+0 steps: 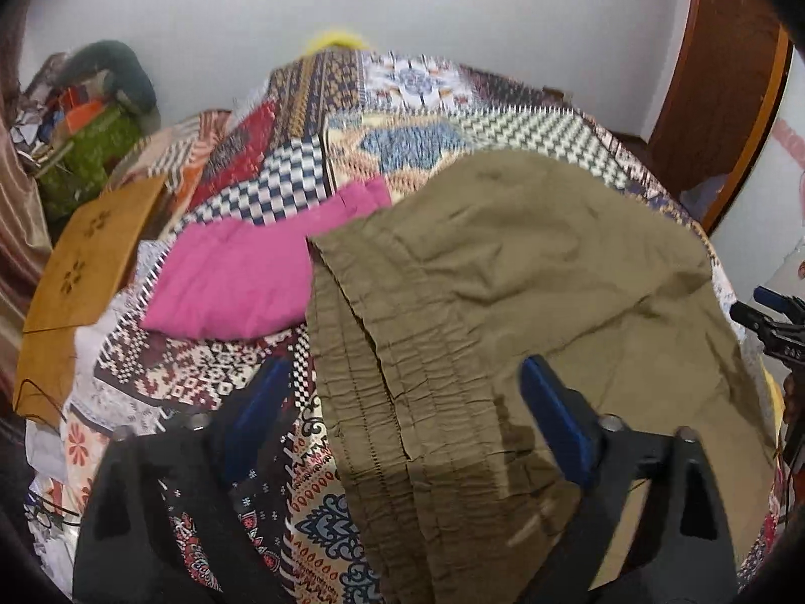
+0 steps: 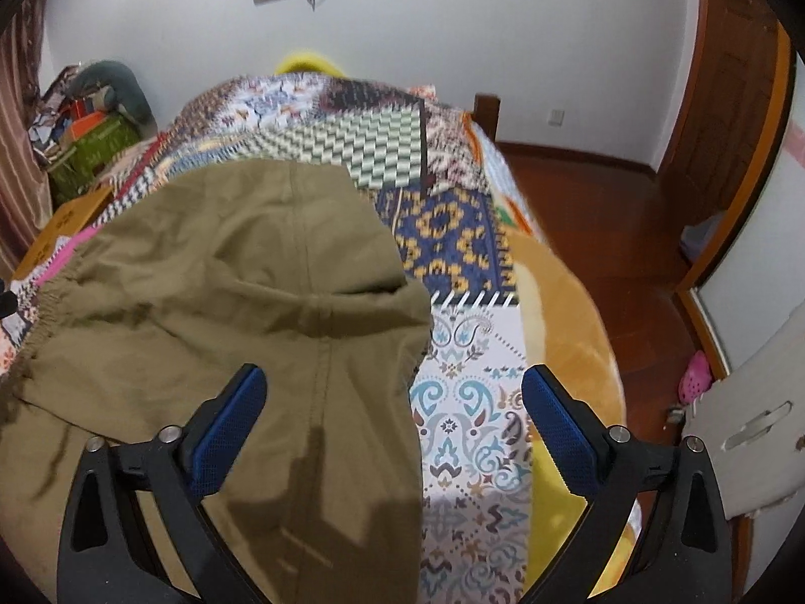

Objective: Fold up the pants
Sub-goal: 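Grasp the elastic waistband with left gripper while right gripper grasps the pants edge, then lift the olive pants with both grippers, holding waistband and edge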

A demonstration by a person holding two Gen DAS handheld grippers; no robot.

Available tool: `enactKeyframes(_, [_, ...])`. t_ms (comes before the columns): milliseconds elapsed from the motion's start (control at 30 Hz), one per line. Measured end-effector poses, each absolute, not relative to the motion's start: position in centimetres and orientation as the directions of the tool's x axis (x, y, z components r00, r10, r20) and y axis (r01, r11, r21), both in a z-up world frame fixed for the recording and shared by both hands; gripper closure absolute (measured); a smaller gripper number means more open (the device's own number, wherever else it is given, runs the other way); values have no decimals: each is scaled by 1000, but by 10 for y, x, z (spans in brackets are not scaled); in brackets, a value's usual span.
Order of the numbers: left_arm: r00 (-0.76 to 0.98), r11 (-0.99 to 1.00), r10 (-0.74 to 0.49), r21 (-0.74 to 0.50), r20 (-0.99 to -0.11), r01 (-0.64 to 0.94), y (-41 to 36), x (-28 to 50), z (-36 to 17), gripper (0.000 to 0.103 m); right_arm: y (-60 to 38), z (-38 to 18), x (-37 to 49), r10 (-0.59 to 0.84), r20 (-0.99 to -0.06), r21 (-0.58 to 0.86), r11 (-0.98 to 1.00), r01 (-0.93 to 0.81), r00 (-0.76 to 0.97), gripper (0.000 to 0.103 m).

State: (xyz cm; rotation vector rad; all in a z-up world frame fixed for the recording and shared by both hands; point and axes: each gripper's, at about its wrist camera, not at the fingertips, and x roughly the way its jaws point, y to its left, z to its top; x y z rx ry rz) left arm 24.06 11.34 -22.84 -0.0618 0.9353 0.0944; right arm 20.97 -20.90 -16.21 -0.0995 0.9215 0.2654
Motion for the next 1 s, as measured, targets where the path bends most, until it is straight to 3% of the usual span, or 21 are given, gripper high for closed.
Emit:
enactKeyframes(233, [535, 996, -2, -48, -845, -72, 112, 254, -251, 38, -209, -183, 225, 208, -830, 57, 955, -292, 517, 28])
enactKeyframes(567, [500, 994, -80, -108, -863, -29, 109, 272, -266, 49, -204, -194, 241, 200, -842, 49, 953, -298, 501, 31])
enactKeyframes(667, [494, 995, -81, -100, -866, -12, 108, 273, -265, 54, -203, -192, 240, 187, -838, 28, 953, -303, 512, 52])
enactKeyframes(700, [491, 995, -81, -97, -867, -8, 107, 273, -264, 59, -204, -192, 239, 183, -836, 24, 954, -300, 517, 68])
enactKeyframes(733, [489, 995, -83, -98, -868, -7, 107, 274, -263, 60, -203, -191, 239, 192, -837, 33, 953, -303, 513, 77])
enactKeyframes(800, [489, 995, -87, -100, -868, 0, 107, 276, -261, 63, -204, -190, 239, 194, -837, 36, 953, -301, 511, 81])
enactKeyframes(867, [496, 996, -84, -89, -864, 15, 106, 275, -258, 83, -203, -189, 241, 198, -837, 44, 954, -298, 510, 86])
enactKeyframes(900, [498, 998, -55, -54, -866, 16, 105, 277, -256, 87, -205, -189, 240, 203, -836, 53, 955, -293, 509, 87])
enactKeyframes(1000, [497, 998, -64, -58, -866, 27, 106, 281, -255, 87, -210, -189, 238, 205, -836, 70, 960, -271, 509, 90])
